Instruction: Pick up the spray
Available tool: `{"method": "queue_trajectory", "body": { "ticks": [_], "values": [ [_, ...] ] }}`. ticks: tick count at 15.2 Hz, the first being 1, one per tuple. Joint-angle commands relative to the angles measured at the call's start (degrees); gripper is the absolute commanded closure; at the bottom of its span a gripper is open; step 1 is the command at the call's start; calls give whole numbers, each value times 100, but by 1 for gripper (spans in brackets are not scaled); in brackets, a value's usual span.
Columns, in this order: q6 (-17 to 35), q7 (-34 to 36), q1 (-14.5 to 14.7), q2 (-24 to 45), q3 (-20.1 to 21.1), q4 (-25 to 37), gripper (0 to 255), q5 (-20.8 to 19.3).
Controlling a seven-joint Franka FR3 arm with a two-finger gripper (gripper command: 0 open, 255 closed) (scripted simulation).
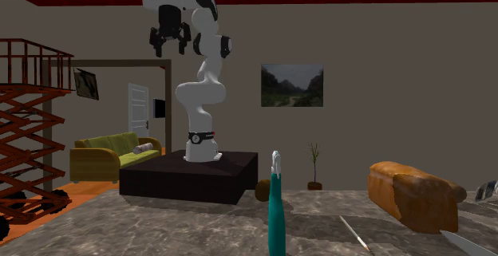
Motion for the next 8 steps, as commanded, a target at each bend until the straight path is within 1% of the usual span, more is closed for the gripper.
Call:
{"method": "queue_trajectory", "body": {
  "ticks": [1, 8],
  "values": [
    [0, 0, 0, 0, 0, 0, 0, 0],
    [935, 543, 242, 826, 659, -136, 0, 311]
  ]
}}
